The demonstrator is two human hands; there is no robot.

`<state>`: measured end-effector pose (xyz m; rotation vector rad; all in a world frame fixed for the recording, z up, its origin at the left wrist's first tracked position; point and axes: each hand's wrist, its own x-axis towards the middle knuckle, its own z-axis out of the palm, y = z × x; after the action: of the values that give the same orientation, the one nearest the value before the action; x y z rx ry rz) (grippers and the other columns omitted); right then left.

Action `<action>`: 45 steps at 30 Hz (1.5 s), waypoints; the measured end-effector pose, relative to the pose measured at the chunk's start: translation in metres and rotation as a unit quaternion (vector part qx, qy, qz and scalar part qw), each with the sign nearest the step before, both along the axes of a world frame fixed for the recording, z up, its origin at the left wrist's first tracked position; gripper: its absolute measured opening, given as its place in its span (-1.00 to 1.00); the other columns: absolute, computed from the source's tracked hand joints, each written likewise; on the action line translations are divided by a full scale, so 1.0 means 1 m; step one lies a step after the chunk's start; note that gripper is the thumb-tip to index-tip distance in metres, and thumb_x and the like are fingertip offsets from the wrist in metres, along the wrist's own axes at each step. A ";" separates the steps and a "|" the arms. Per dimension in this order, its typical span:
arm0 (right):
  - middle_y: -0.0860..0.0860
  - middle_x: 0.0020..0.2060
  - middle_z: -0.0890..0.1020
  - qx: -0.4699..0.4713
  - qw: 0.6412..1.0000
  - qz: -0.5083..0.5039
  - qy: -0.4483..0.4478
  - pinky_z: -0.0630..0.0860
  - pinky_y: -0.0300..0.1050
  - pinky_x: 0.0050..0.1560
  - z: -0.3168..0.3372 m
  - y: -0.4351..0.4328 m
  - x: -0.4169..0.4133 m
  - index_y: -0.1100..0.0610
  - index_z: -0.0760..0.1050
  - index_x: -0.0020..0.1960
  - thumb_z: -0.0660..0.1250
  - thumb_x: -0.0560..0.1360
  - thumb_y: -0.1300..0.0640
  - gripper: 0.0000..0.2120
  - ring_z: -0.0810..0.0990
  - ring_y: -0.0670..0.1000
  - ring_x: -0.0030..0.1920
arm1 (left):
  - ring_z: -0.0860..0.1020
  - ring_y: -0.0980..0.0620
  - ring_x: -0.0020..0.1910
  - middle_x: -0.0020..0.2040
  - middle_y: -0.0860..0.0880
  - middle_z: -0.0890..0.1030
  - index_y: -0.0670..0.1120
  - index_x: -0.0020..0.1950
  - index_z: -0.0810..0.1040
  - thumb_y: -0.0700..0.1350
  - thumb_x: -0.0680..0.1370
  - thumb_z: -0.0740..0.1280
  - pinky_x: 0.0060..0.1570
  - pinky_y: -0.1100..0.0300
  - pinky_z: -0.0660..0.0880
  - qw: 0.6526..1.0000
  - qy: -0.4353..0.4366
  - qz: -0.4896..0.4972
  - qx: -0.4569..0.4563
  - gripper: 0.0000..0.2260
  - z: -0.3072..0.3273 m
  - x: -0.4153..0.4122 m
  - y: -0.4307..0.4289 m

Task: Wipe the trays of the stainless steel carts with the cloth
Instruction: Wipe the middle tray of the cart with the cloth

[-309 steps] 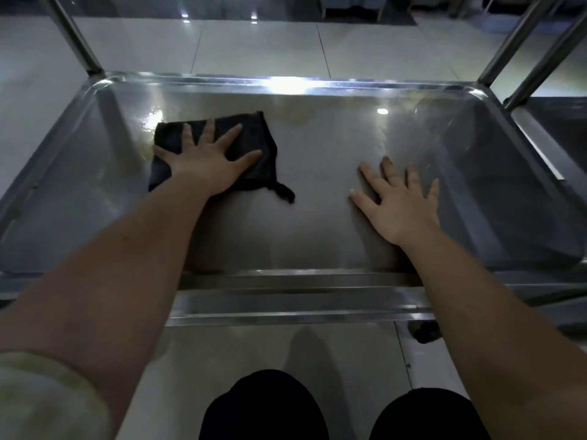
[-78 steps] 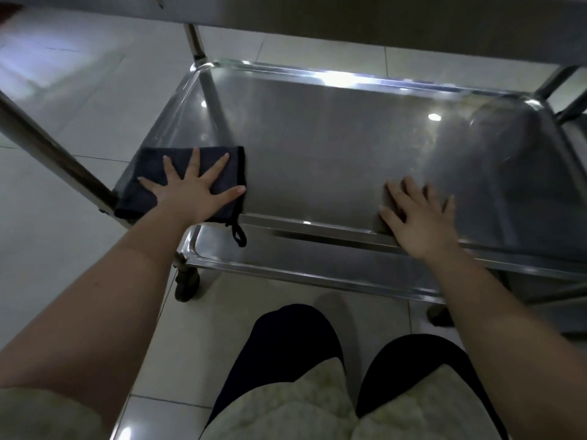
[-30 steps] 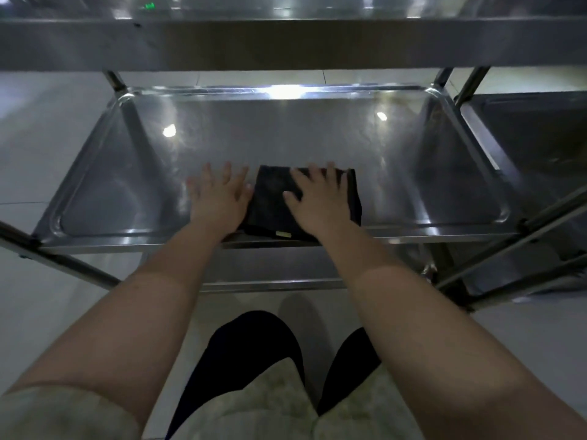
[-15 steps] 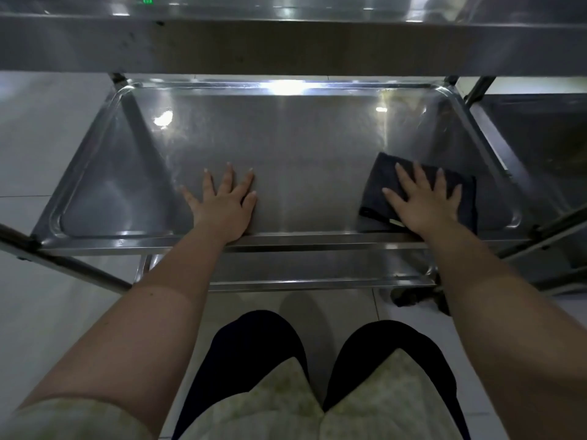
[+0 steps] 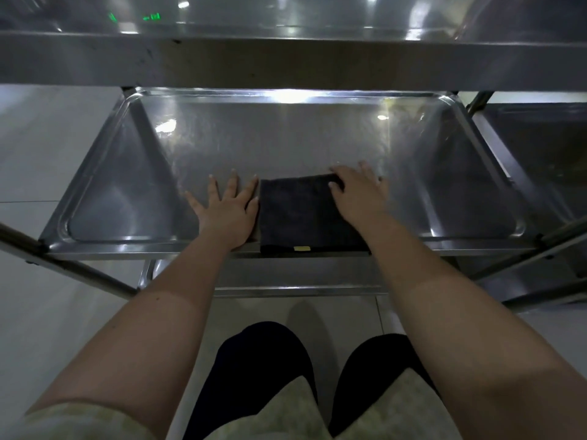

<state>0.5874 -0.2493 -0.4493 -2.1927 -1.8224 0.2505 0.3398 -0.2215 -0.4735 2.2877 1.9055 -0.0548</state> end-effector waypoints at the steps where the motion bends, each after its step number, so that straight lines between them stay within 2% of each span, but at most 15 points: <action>1: -0.10 0.49 0.31 -0.026 1.000 0.008 0.003 -0.09 0.21 0.46 -0.003 0.001 0.006 -0.12 0.27 0.50 0.06 0.65 -0.08 -0.59 0.00 0.06 0.56 | -0.12 -0.21 0.57 0.62 0.06 -0.04 0.29 0.56 -0.06 0.20 0.65 -0.17 0.33 -0.50 -0.24 1.000 -0.011 0.005 0.004 -0.55 0.001 0.001 -0.001; 4: -0.14 0.50 0.27 -0.029 0.998 0.015 0.054 -0.16 0.26 0.48 -0.017 0.002 0.010 -0.14 0.26 0.49 0.07 0.65 -0.10 -0.59 -0.05 0.03 0.57 | 0.08 -0.14 0.55 0.56 0.01 0.22 0.17 0.53 0.24 0.14 0.68 -0.09 0.37 -0.43 -0.18 0.996 -0.069 0.011 0.061 -0.57 0.003 0.002 -0.004; 7: -0.06 0.35 0.47 0.054 0.997 0.008 0.059 0.02 0.19 0.47 -0.024 0.004 0.011 -0.09 0.42 0.38 0.20 0.60 -0.04 -0.65 0.20 0.12 0.47 | 0.40 -0.17 0.38 0.36 -0.10 0.51 -0.06 0.44 0.44 0.06 0.69 0.06 0.43 -0.10 0.12 0.976 -0.163 -0.058 0.130 -0.60 0.009 0.007 0.000; 9: 0.01 0.22 0.56 0.112 0.991 0.033 0.067 0.21 0.02 0.36 -0.023 0.004 0.015 0.01 0.51 0.30 0.29 0.56 0.02 -0.68 0.36 0.16 0.31 | 0.42 -0.18 0.34 0.35 -0.14 0.52 -0.10 0.46 0.41 -0.01 0.67 0.16 0.41 0.01 0.20 0.966 -0.221 -0.099 0.086 -0.62 0.015 0.022 0.011; 12: 0.10 0.08 0.58 0.178 0.979 0.059 0.079 0.28 -0.11 0.20 -0.022 0.001 0.016 0.15 0.56 0.22 0.38 0.51 0.13 -0.71 0.41 0.19 0.16 | 0.35 -0.12 0.40 0.42 -0.06 0.45 -0.01 0.47 0.39 0.03 0.65 0.20 0.40 -0.08 0.22 0.977 -0.174 -0.106 0.058 -0.60 0.015 0.048 0.020; 15: 0.16 0.01 0.56 0.200 0.977 0.059 0.047 0.30 -0.09 0.15 -0.019 -0.004 0.011 0.21 0.58 0.14 0.38 0.51 0.16 -0.77 0.40 0.22 0.11 | 0.43 -0.14 0.28 0.29 -0.08 0.54 -0.04 0.38 0.49 -0.02 0.63 0.23 0.28 0.00 0.19 0.970 -0.186 -0.085 0.127 -0.67 0.010 0.060 0.010; 17: 0.15 -0.02 0.54 0.193 0.979 0.059 0.019 0.28 -0.05 0.11 -0.016 -0.008 0.007 0.20 0.58 0.06 0.36 0.52 0.15 -0.84 0.40 0.22 0.09 | 0.45 -0.16 0.19 0.19 -0.10 0.57 -0.05 0.30 0.54 -0.04 0.62 0.25 0.19 0.01 0.16 0.969 -0.156 -0.076 0.176 -0.73 0.013 0.062 0.001; 20: 0.14 -0.01 0.55 0.186 0.980 0.071 0.000 0.28 0.02 0.10 -0.002 -0.018 0.007 0.20 0.57 0.01 0.37 0.48 0.20 -0.88 0.44 0.22 0.09 | 0.47 -0.15 0.08 0.06 -0.10 0.59 -0.08 0.14 0.60 -0.08 0.62 0.26 0.18 -0.01 0.10 0.961 -0.103 -0.119 0.228 -0.82 0.031 0.062 -0.009; 23: 0.16 -0.04 0.58 0.233 0.965 0.117 0.039 0.33 -0.05 0.11 0.020 -0.043 0.013 0.24 0.57 -0.06 0.41 0.37 0.33 -0.84 0.52 0.20 0.02 | 0.53 -0.17 -0.03 -0.06 -0.10 0.62 -0.11 0.01 0.65 -0.19 0.55 0.33 0.18 -0.03 0.14 0.931 -0.133 -0.157 0.300 -0.89 0.055 0.059 -0.030; 26: 0.19 -0.04 0.58 0.270 0.945 0.162 0.087 0.40 -0.15 0.12 0.035 -0.085 0.021 0.31 0.57 -0.01 0.35 0.38 0.44 -0.80 0.54 0.17 0.00 | 0.57 -0.16 -0.05 -0.08 -0.09 0.63 -0.12 0.00 0.67 -0.29 0.48 0.40 0.17 0.07 0.16 0.900 -0.186 -0.206 0.335 -0.85 0.077 0.056 -0.061; 29: 0.20 0.01 0.59 0.305 0.935 0.146 0.102 0.47 -0.03 0.17 0.046 -0.129 0.031 0.31 0.59 0.07 0.27 0.44 0.45 -0.75 0.56 0.17 0.05 | 0.55 -0.13 -0.02 -0.06 -0.09 0.63 -0.13 0.04 0.67 -0.32 0.46 0.42 0.18 0.16 0.14 0.886 -0.241 -0.249 0.308 -0.80 0.095 0.062 -0.089; 35: 0.16 -0.03 0.59 0.307 0.940 0.106 0.105 0.48 -0.06 0.11 0.062 -0.184 0.067 0.31 0.58 0.00 0.29 0.38 0.53 -0.73 0.57 0.13 0.03 | 0.54 -0.18 -0.03 -0.06 -0.12 0.60 -0.15 0.04 0.66 -0.32 0.47 0.41 0.07 0.12 0.33 0.882 -0.313 -0.296 0.193 -0.82 0.101 0.104 -0.116; 38: 0.16 -0.04 0.57 0.292 0.945 0.091 0.114 0.44 -0.15 0.10 0.051 -0.210 0.086 0.30 0.58 -0.02 0.29 0.36 0.52 -0.74 0.56 0.10 0.02 | 0.55 -0.19 -0.05 -0.07 -0.13 0.61 -0.16 0.05 0.66 -0.28 0.46 0.42 0.01 0.03 0.45 0.869 -0.332 -0.330 0.161 -0.82 0.080 0.121 -0.131; 41: 0.17 -0.03 0.55 0.278 0.952 0.055 0.115 0.44 -0.16 0.11 0.021 -0.232 0.102 0.30 0.58 -0.03 0.30 0.34 0.53 -0.73 0.54 0.11 0.02 | 0.53 -0.10 -0.02 -0.04 -0.10 0.61 -0.16 0.08 0.65 -0.23 0.49 0.41 0.04 0.07 0.44 0.860 -0.342 -0.356 0.127 -0.83 0.047 0.136 -0.147; 45: 0.16 -0.04 0.55 0.194 0.972 0.032 0.130 0.44 -0.13 0.09 -0.039 -0.244 0.114 0.31 0.57 -0.03 0.27 0.31 0.53 -0.70 0.54 0.13 0.01 | 0.53 -0.15 0.01 -0.02 -0.12 0.60 -0.17 0.09 0.63 -0.21 0.54 0.38 0.05 -0.02 0.45 0.885 -0.293 -0.362 0.018 -0.85 -0.015 0.156 -0.153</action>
<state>0.7016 -0.4936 -0.4884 -1.7489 -1.6365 0.1676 0.4953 -0.3740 -0.4881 2.5074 0.7215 0.5203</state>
